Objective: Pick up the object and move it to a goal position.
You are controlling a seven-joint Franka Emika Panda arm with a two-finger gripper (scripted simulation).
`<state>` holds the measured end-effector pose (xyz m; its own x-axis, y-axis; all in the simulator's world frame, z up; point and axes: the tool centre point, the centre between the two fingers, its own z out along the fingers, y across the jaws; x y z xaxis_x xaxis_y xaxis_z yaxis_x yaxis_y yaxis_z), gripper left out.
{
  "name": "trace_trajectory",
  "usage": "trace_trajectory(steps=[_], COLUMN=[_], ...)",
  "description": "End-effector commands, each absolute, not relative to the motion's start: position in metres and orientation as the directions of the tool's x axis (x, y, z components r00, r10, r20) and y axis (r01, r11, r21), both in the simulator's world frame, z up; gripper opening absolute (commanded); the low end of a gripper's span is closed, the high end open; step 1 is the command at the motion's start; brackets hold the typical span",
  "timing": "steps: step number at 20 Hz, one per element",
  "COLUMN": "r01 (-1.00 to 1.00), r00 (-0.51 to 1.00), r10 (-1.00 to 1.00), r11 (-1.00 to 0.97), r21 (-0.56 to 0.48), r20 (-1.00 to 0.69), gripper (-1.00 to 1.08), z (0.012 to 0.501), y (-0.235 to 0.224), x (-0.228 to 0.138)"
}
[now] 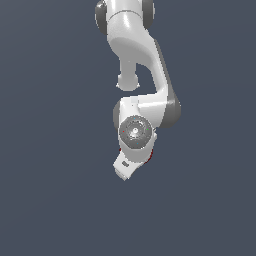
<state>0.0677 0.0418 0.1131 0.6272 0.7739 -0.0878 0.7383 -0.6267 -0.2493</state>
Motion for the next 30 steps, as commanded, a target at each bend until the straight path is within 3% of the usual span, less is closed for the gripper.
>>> trace_trajectory(steps=[1,17,30], r01=[0.771,0.878,0.885], r00=[0.577,0.282,0.213], r10=[0.813,0.958,0.971], r11=[-0.573,-0.233,-0.145], r21=[-0.278,-0.419,-0.442], r20=[-0.076,0.058,0.106], gripper=[0.28,0.28,0.28], z=[0.106,0.069,0.059], y=[0.042,0.035,0.031], x=[0.07,0.074,0.072])
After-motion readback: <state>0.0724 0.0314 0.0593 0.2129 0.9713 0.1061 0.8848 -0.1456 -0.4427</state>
